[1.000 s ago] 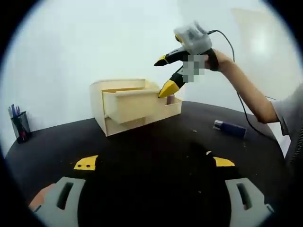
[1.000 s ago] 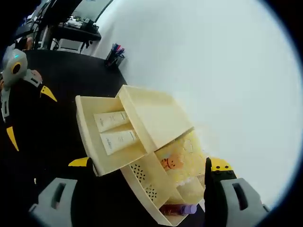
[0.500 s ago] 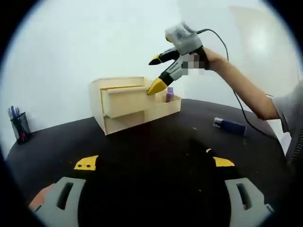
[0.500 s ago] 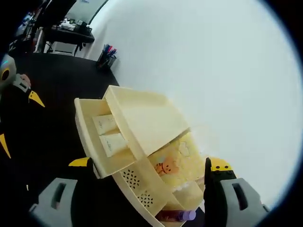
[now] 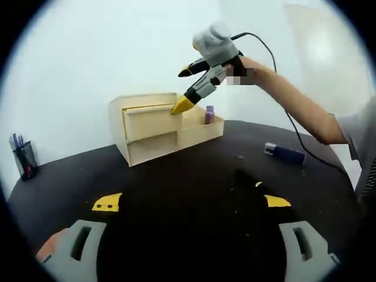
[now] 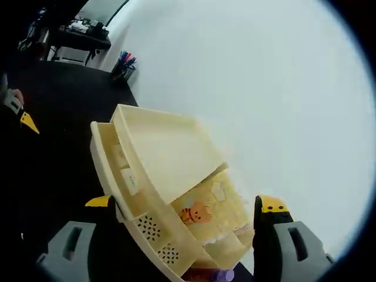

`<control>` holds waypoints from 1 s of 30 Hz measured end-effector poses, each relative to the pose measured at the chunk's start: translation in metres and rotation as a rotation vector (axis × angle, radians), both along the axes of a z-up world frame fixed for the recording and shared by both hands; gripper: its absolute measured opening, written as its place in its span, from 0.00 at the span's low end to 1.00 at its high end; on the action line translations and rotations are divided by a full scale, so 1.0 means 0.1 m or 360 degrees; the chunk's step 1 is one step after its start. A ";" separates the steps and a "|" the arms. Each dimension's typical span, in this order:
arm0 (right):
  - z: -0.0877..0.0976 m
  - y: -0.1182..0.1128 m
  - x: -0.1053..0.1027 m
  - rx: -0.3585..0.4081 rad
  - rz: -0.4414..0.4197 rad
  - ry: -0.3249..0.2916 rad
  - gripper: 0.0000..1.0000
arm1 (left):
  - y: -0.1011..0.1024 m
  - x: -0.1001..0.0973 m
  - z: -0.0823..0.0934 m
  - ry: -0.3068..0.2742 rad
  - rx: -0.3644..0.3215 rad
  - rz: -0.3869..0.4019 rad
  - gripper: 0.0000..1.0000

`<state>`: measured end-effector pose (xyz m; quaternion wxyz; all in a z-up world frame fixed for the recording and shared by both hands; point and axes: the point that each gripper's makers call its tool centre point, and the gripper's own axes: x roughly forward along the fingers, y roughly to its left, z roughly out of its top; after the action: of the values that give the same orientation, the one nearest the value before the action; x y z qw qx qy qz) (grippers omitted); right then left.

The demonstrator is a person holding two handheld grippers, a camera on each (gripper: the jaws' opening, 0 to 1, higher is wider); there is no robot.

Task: Open the drawer, pick up the cosmetic bottles from the table one by one, place them into the drawer, release the gripper, close the drawer, and move the gripper away

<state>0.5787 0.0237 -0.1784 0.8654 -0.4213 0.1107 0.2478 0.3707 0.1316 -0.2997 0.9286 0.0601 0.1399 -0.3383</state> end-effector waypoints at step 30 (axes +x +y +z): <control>0.11 0.03 0.00 0.0047 0.0005 -0.0117 0.91 | 0.04 0.02 -0.02 0.0006 0.0016 0.0018 0.88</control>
<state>0.5792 0.0263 -0.1672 0.8746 -0.4174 0.0743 0.2350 0.3726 0.1361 -0.3014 0.9299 0.0635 0.1438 -0.3326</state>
